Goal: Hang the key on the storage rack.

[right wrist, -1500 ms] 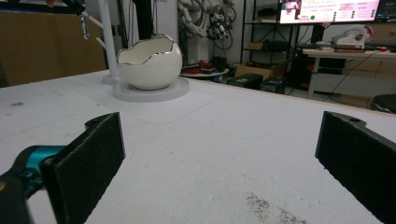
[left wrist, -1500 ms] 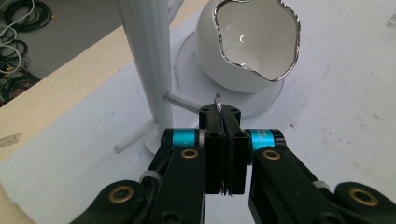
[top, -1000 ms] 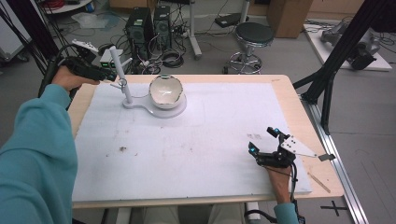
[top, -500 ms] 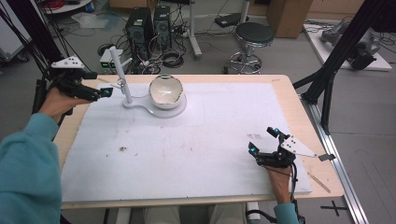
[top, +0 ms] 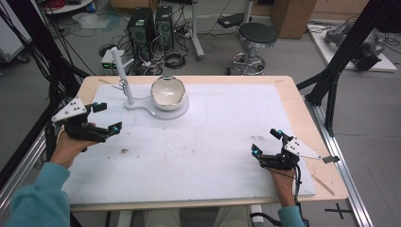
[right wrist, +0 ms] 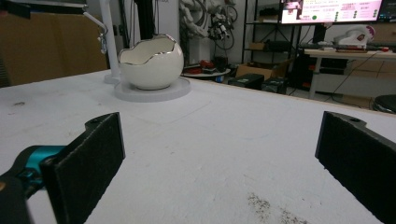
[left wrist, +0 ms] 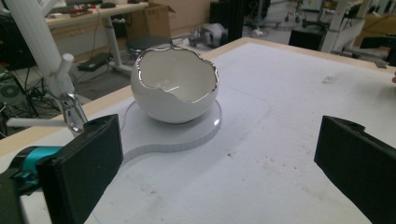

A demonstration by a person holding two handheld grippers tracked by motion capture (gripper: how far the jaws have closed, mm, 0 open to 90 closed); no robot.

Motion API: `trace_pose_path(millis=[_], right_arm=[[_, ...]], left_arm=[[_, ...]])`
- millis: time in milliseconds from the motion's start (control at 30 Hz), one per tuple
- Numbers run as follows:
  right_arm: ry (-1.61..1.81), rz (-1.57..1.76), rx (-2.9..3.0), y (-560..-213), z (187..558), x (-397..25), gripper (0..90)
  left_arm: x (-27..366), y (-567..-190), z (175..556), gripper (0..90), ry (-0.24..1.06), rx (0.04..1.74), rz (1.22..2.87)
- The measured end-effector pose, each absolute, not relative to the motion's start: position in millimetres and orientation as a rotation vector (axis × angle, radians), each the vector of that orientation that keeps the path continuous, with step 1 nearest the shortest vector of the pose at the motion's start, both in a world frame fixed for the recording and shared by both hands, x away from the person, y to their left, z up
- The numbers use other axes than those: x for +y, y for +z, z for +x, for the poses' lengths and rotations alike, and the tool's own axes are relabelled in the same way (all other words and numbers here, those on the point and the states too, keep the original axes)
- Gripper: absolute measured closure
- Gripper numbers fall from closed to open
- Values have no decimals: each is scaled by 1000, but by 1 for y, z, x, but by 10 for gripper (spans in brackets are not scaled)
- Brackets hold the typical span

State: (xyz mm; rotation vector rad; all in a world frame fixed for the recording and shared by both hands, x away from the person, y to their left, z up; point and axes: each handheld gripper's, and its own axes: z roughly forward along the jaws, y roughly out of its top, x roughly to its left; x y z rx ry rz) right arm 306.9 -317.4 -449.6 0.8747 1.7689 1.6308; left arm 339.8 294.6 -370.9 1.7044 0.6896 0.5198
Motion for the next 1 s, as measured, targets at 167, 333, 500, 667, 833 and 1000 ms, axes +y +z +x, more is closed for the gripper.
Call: trace_pose_path(millis=[167, 333, 500, 667, 833, 1000], right_arm=[[1631, 878, 1770, -450, 306, -317, 6], [1628, 875, 1768, -450, 307, -318, 6], [1626, 871, 1764, -450, 307, -318, 6], [1628, 877, 1767, -450, 307, -317, 6], [1627, 874, 1761, -450, 307, -317, 6], [1621, 873, 1766, -450, 306, -317, 6]], left_arm=[[291, -395, 318, 17, 585, 701, 1638], [289, -415, 302, 17, 609, 708, 1560], [288, -435, 288, 17, 631, 699, 1481], [288, -452, 279, 17, 645, 719, 1471], [289, -462, 272, 17, 677, 705, 1441], [289, -462, 271, 17, 695, 703, 1431]])
